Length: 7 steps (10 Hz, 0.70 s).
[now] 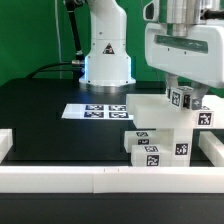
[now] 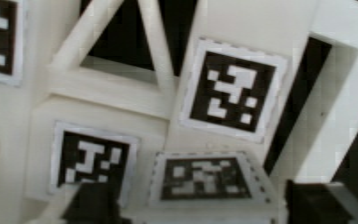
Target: Assemble chair
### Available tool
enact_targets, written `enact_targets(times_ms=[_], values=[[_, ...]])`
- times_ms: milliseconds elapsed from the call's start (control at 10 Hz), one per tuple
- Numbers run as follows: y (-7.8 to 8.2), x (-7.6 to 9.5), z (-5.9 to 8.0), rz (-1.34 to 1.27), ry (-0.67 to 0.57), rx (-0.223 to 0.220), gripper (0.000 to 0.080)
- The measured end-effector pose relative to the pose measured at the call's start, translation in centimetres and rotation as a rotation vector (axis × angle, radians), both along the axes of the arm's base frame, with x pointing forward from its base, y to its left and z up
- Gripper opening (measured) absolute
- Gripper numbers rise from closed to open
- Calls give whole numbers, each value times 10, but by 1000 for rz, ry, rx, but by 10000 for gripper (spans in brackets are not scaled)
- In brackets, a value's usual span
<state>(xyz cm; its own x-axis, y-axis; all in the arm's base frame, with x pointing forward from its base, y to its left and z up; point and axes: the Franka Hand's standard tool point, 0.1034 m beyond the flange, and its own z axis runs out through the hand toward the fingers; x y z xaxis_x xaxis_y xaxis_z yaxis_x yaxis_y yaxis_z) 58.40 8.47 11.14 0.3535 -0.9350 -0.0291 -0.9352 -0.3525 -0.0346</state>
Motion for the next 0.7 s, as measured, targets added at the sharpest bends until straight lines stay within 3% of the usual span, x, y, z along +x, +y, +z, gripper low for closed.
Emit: enact_targets(times_ms=[100, 200, 600, 700], values=[[0, -4, 4, 5, -2, 6, 602], [0, -7, 8, 18, -4, 11, 640], [2, -22, 26, 74, -27, 38, 649], [2, -23, 25, 74, -25, 37, 649]])
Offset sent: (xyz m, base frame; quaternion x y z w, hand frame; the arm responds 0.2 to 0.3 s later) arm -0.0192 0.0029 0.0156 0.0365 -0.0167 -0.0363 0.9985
